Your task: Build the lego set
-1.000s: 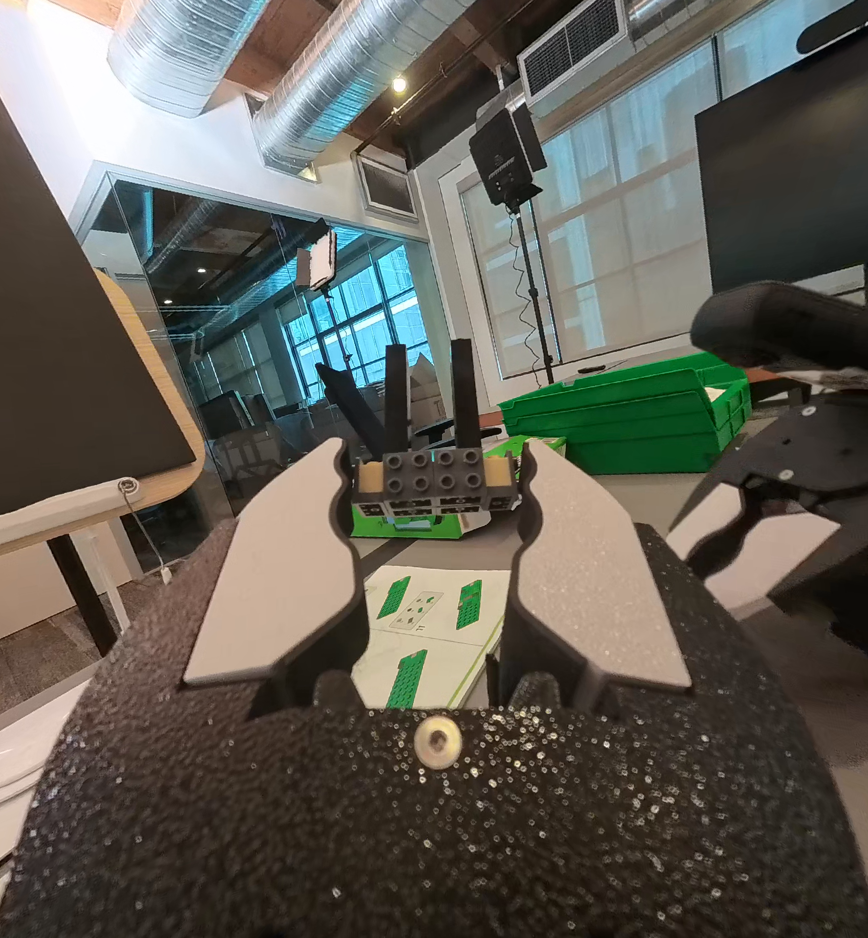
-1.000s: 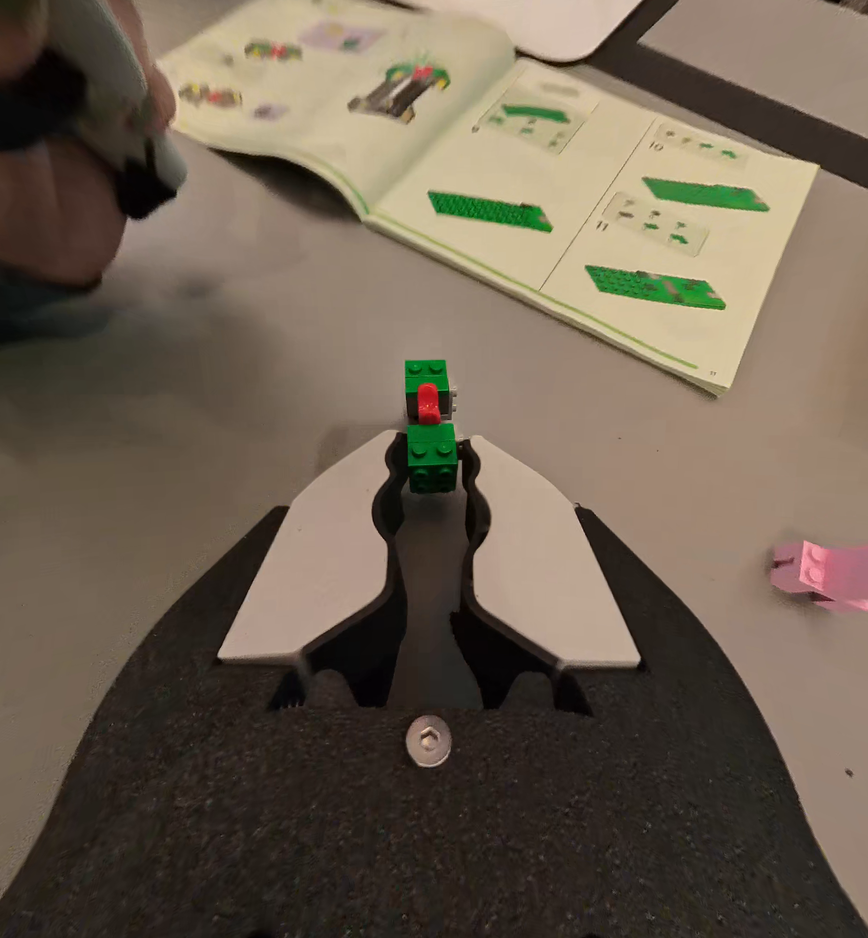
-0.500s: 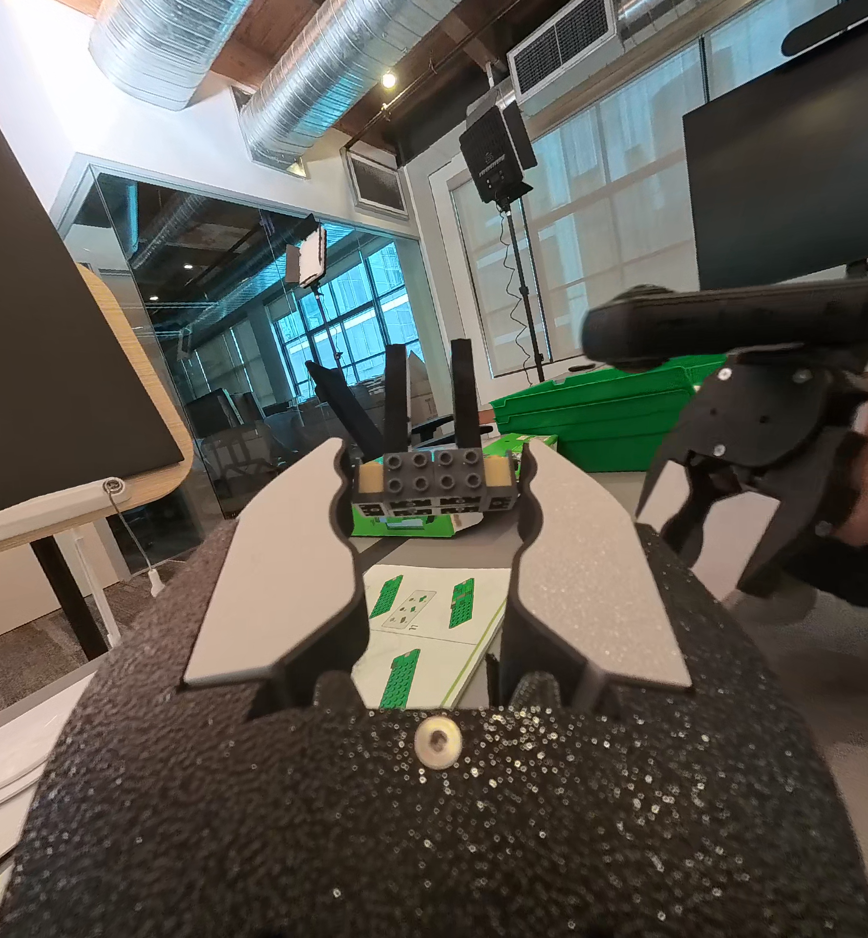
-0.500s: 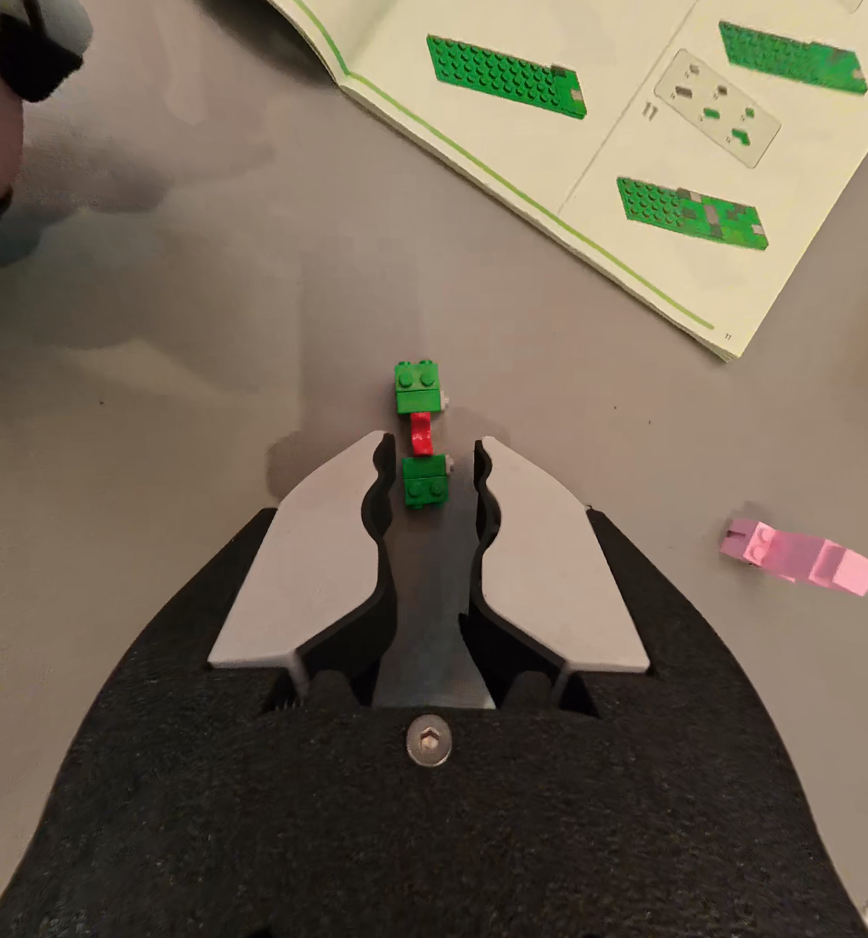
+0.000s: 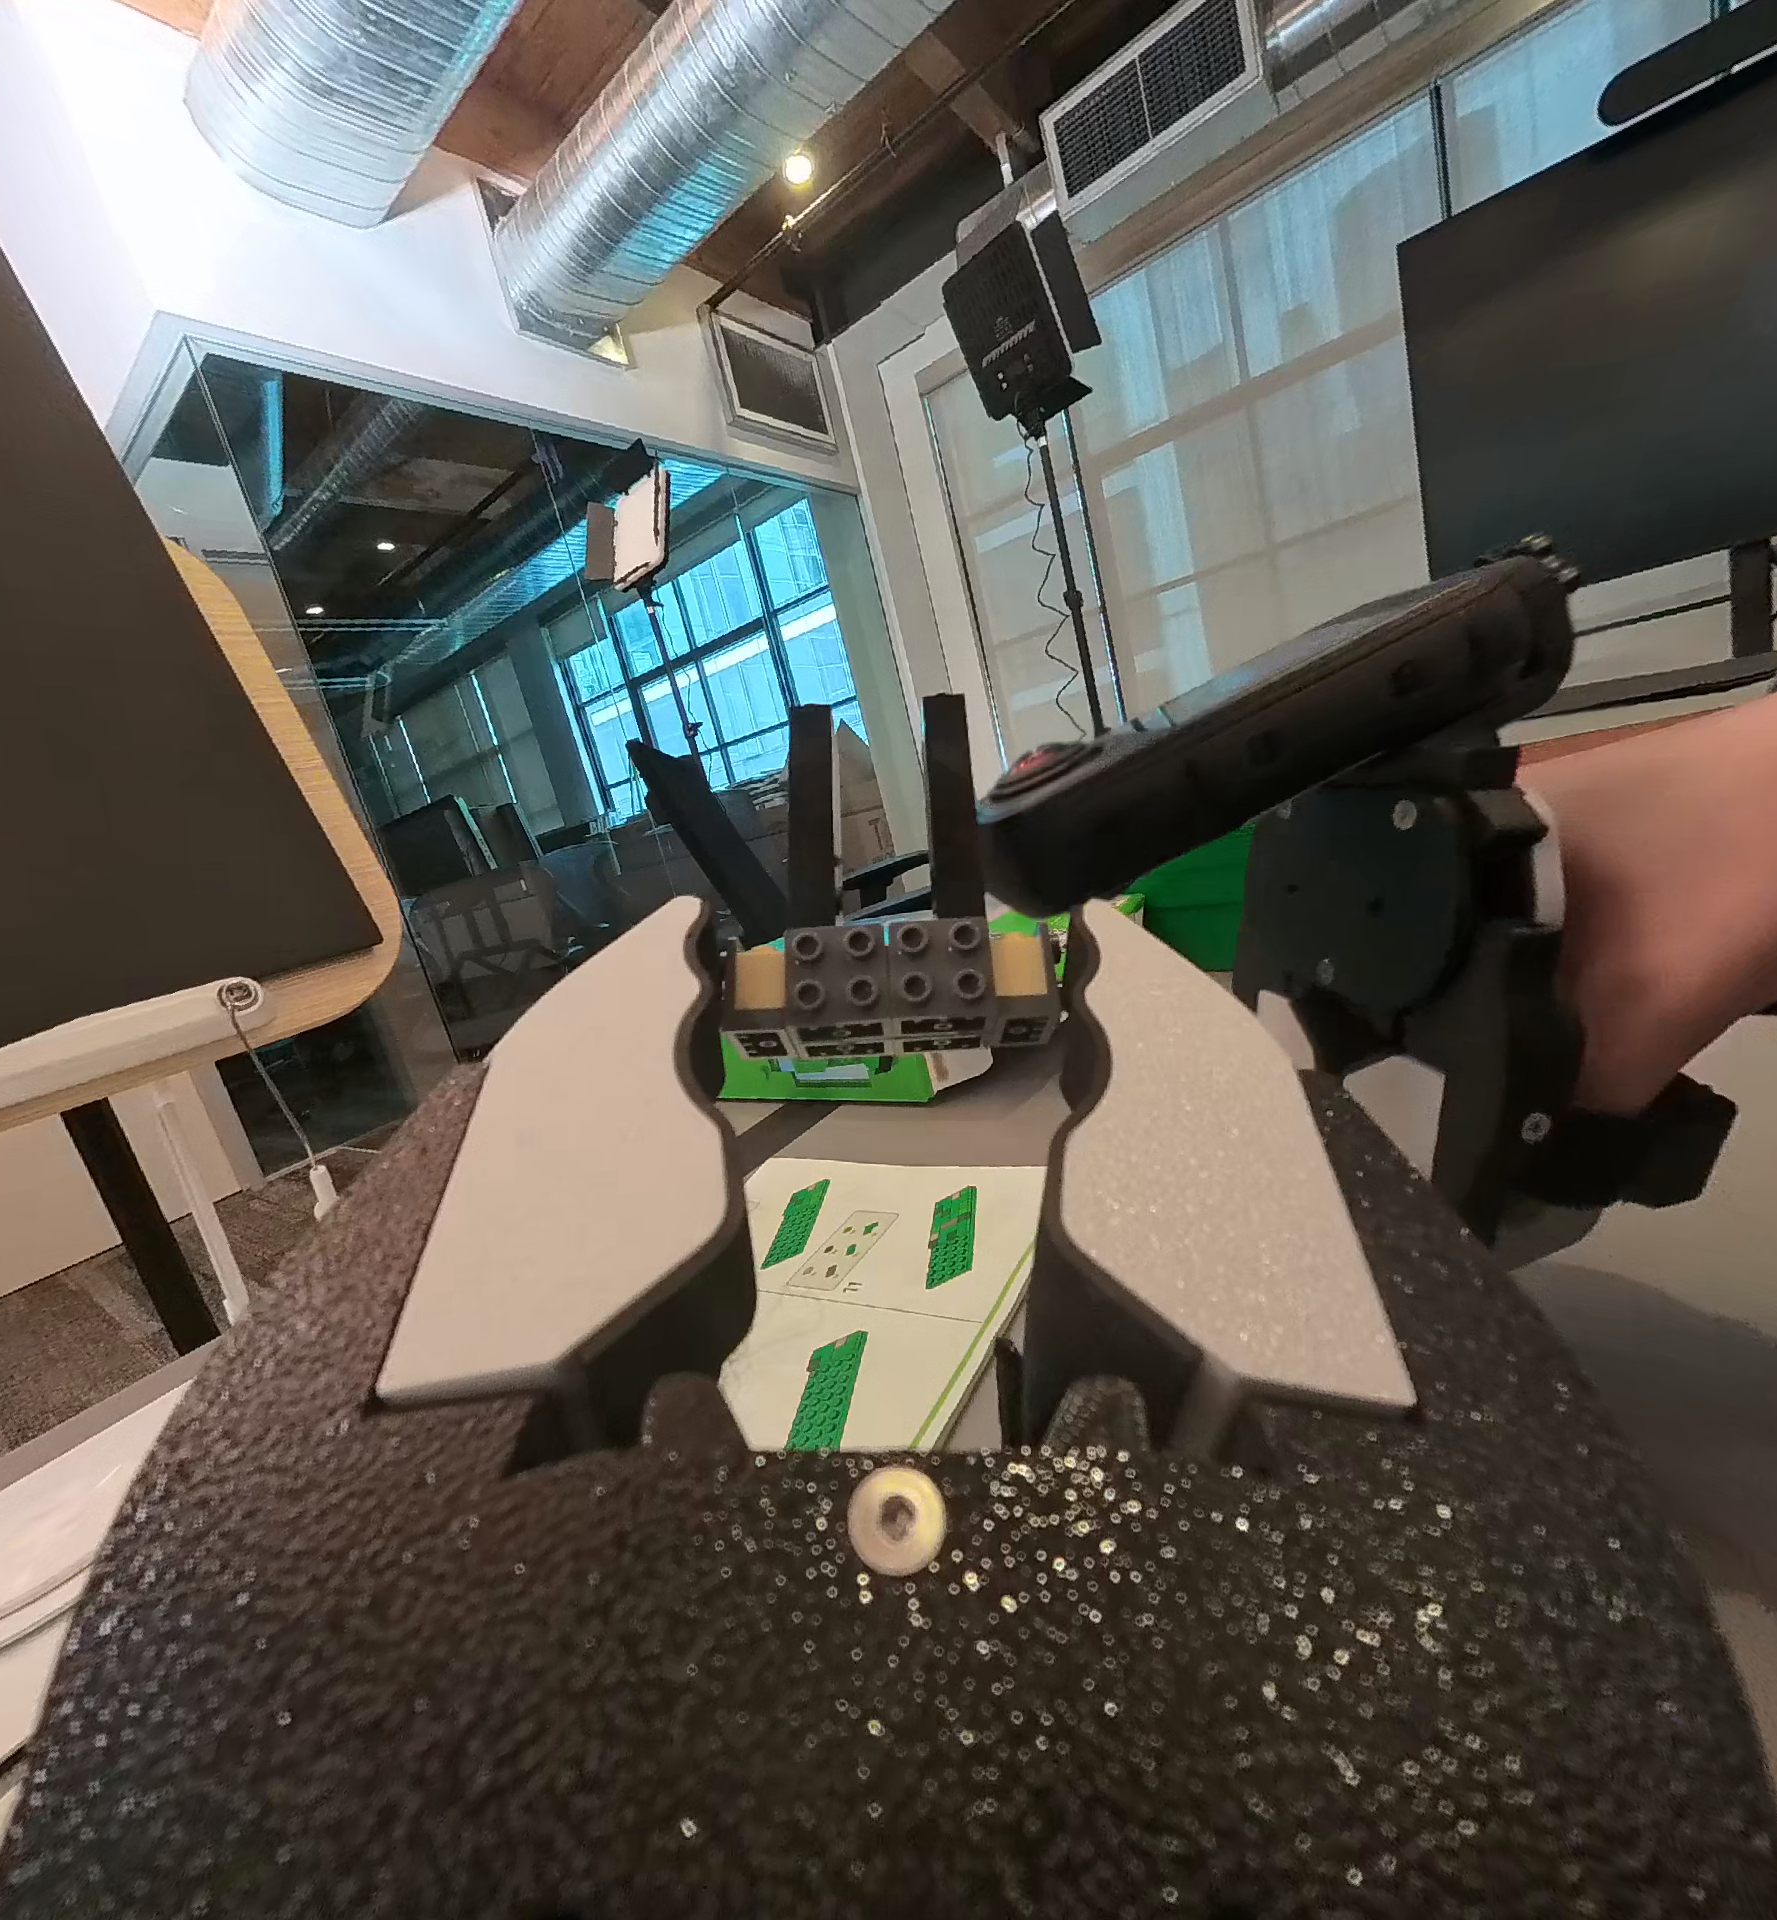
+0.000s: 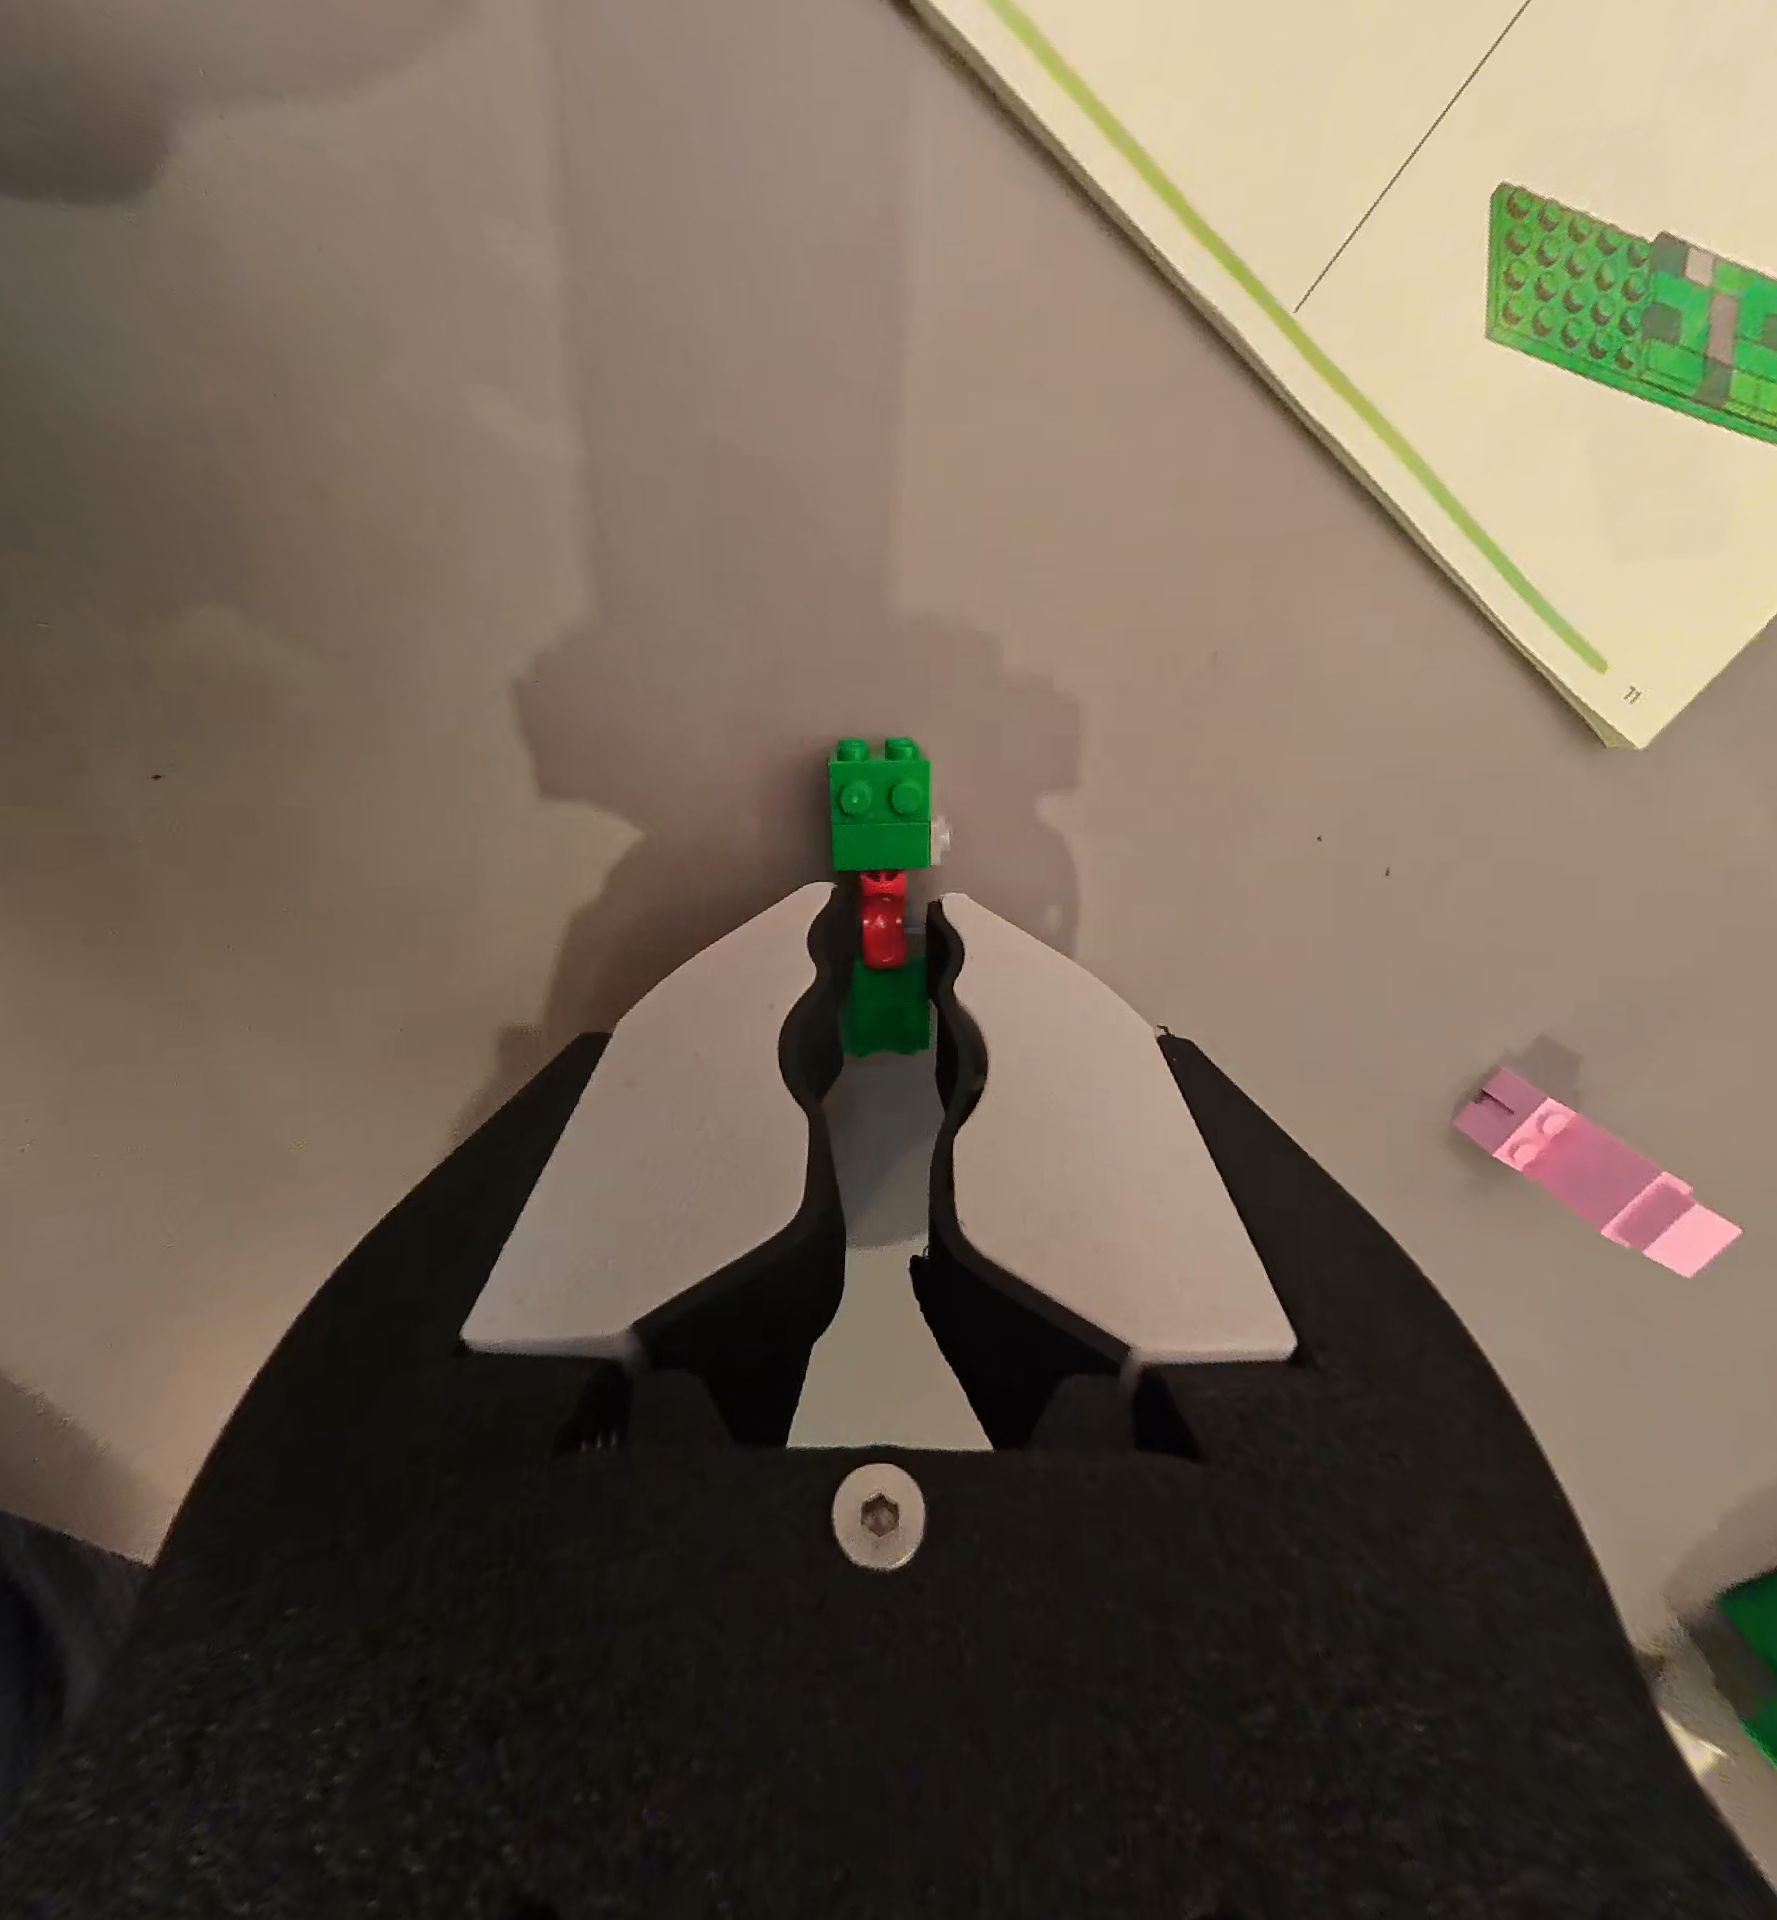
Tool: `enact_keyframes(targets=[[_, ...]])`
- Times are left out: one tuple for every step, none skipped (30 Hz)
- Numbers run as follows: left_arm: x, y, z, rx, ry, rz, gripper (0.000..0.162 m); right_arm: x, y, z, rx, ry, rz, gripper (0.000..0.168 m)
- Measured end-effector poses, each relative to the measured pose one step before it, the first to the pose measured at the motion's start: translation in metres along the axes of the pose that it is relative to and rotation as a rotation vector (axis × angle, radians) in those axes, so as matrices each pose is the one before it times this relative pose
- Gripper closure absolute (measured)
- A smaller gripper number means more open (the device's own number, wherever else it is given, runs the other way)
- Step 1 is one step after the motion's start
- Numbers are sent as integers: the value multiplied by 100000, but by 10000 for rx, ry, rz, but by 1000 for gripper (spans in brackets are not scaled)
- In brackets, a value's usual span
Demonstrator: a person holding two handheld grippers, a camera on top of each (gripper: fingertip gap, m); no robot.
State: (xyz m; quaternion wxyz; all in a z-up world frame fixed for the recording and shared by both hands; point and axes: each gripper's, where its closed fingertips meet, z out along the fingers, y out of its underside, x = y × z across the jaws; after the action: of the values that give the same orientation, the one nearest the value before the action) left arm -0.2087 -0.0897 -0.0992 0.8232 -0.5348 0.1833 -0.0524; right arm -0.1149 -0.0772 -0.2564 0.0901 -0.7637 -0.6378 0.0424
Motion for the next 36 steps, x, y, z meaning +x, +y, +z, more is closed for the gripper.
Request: enact_keyframes(targets=[[12, 0, 0, 0, 8, -3, 99, 10, 24, 165, -94, -12, -58, 155], [8, 10, 6, -4, 8, 0, 99, -6, 20, 165, -93, -23, -55, 155], [5, 1, 3, -1, 1, 8, 99, -4, 26, 167, -82, -14, -62, 155], [-8, -8, -7, 3, -3, 10, 99, -8, 67, 158, -83, -2, -53, 157], [-19, -2, -13, -1, -5, 9, 99, -55, 79, 158, -77, -29, -45, 160], [-44, 6, -9, -3, -13, 11, 99, -67, -78, 18, 55, -36, -28, 160], [-54, -3, -18, 2, -20, 5, 99, -114, -30, -1, 32, -76, -17, 161], [-56, -10, -7, 5, -17, -7, 99, -47, 5, -5, 31, -45, -4, 160], [-47, 1, -12, 3, -14, -12, 99, 8, -72, -63, 134, -18, 3, 160], [-27, -2, -5, 3, -9, -5, 99, -38, -181, -177, 265, -94, 57, 161], [5, -20, -14, 10, 8, 3, 99, -1, -289, -349, 354, -137, 160, 161], [28, -29, -8, 23, 23, 1, 99, 149, -466, -555, 485, -93, 220, 161], [67, -58, -9, 31, 35, -1, 99, 170, -615, -738, 569, -139, 261, 161], [100, -46, -1, 31, 56, 2, 99, 217, -764, -922, 636, -155, 297, 161], [137, -60, -1, 37, 76, 5, 99, 257, -941, -1085, 678, -137, 279, 161], [184, -84, 4, 51, 103, 5, 99, 272, -1083, -1243, 692, -119, 235, 161], [210, -107, 9, 58, 119, 12, 99, 167, -1240, -1312, 689, -171, 228, 161], [210, -90, 14, 42, 107, 41, 99, 39, -1405, -1340, 698, -206, 206, 161], [225, -62, 22, 22, 96, 81, 99, -163, -1480, -1276, 646, -274, 150, 161], [235, -45, 25, 12, 92, 103, 99, -321, -1495, -1159, 569, -310, 140, 161], [253, -61, 41, 14, 94, 100, 99, -455, -1363, -971, 420, -341, 112, 161], [250, -57, 37, 17, 90, 89, 99, -576, -1231, -780, 296, -360, 75, 160], [209, -50, 36, 10, 74, 81, 99, -759, -1022, -548, 160, -443, 83, 160], [180, -30, 33, -2, 56, 71, 99, -870, -824, -327, 54, -497, 149, 160], [126, -3, 36, -9, 40, 54, 99, -888, -559, -136, -77, -498, 147, 160], [73, -4, 7, -6, 22, 37, 99, -678, -381, 9, -135, -347, 113, 160], [22, -7, 8, -3, 1, 25, 99, -429, -199, 133, -185, -183, 93, 160], [-36, 1, -2, -7, -19, 11, 99, -347, -76, 222, -199, -137, 83, 160], [-64, 13, -9, -10, -27, -6, 99, -311, 26, 279, -205, -124, 97, 160], [-66, 10, -14, -5, -23, -20, 99, -228, 67, 297, -191, -70, 51, 160], [-81, 2, -18, -3, -24, -31, 99, -122, 65, 262, -159, 2, -19, 160], [-76, 16, -10, -4, -28, -32, 99, -69, 54, 202, -123, 37, -54, 160], [-84, 9, -7, -5, -30, -29, 99, -8, 8, 148, -83, 67, -49, 160], [-75, 15, -5, -5, -31, -27, 99, 32, 34, 97, -80, 80, -52, 160], [-58, 10, -10, -6, -24, -21, 99, 19, 13, 69, -58, 61, -36, 160], [-34, 24, -2, -8, -10, -16, 99, 5, 16, 60, -44, 43, -27, 160]])
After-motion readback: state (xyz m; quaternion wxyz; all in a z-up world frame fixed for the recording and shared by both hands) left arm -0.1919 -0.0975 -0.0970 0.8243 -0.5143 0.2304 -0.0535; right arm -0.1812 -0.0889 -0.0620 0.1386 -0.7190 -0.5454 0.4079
